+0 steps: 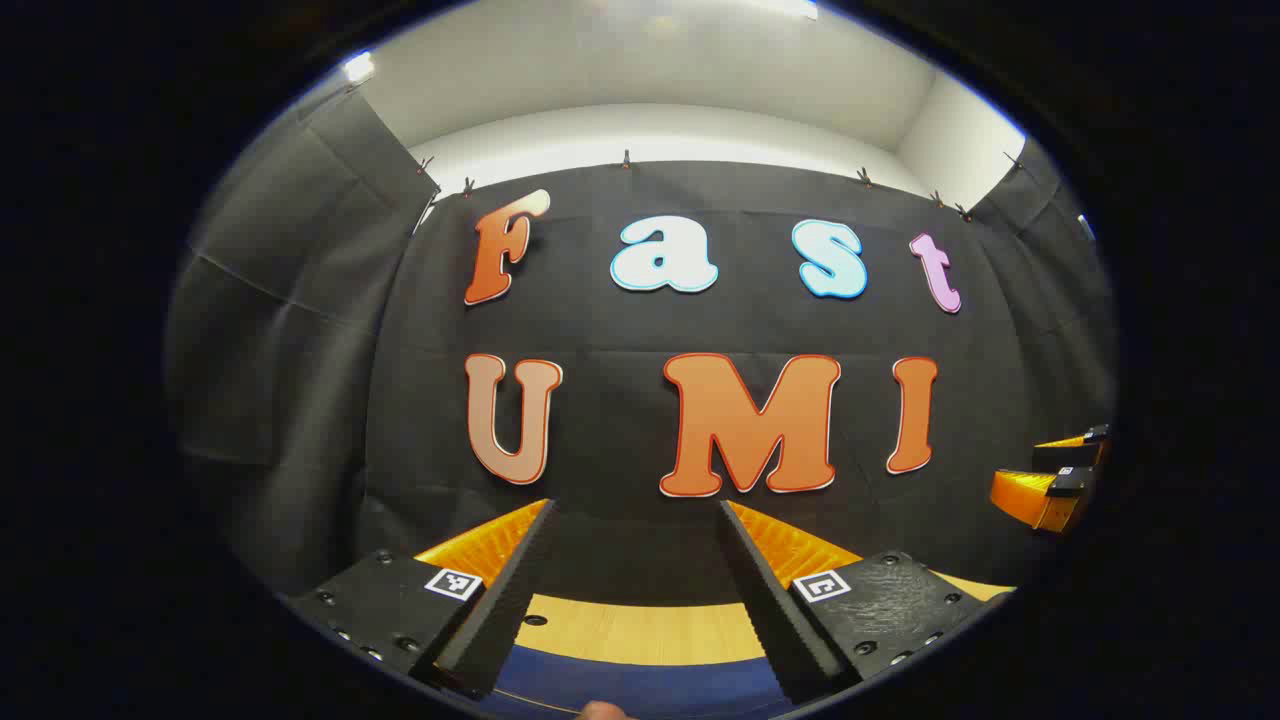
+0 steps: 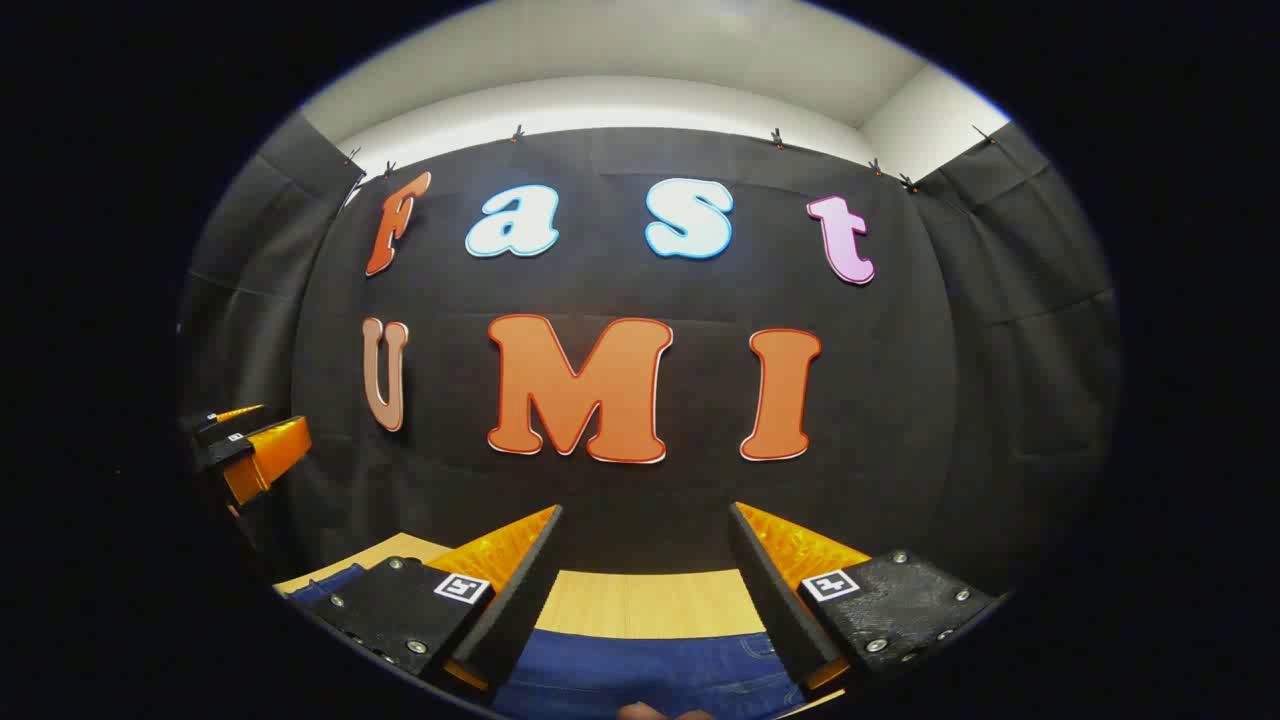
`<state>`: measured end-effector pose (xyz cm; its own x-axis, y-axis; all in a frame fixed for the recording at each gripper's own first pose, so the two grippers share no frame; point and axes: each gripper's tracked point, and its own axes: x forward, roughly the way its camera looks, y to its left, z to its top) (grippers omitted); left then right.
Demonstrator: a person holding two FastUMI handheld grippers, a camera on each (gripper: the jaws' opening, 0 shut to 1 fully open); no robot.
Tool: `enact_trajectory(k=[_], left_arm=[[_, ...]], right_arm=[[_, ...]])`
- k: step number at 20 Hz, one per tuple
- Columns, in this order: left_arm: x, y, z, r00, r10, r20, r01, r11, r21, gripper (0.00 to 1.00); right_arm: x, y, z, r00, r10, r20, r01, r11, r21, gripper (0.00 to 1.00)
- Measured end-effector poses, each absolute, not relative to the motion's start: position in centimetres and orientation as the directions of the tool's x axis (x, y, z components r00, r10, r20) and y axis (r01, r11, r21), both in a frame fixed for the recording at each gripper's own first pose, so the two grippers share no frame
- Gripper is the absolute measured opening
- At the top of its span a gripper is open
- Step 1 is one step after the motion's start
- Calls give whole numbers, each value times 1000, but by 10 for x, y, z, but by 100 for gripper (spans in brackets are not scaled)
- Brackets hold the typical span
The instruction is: Grasp the waist and the cuffs of the jeans and fold them to make the two legs overlap; first hold the waist and fold one-third of the jeans toward the cuffs, then hold the cuffs and fold the remaining one-third in the same direction to finish folding.
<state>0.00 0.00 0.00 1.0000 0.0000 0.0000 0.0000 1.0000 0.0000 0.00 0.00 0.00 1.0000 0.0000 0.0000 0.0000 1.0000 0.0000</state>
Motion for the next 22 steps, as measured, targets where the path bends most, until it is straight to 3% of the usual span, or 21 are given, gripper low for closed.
enact_trajectory(k=[12,21,22], left_arm=[[1,19,-3,1000,15,-3,-15,1000,-8,95],[-8,44,-21,998,50,-28,-49,998,37,95],[-10,50,-24,998,60,-31,-58,997,46,95]], right_arm=[[-4,43,-4,998,59,11,-59,998,0,98],[-1,15,-22,999,19,-26,-21,998,-57,97],[0,9,-27,999,10,-40,-12,998,-63,93]])
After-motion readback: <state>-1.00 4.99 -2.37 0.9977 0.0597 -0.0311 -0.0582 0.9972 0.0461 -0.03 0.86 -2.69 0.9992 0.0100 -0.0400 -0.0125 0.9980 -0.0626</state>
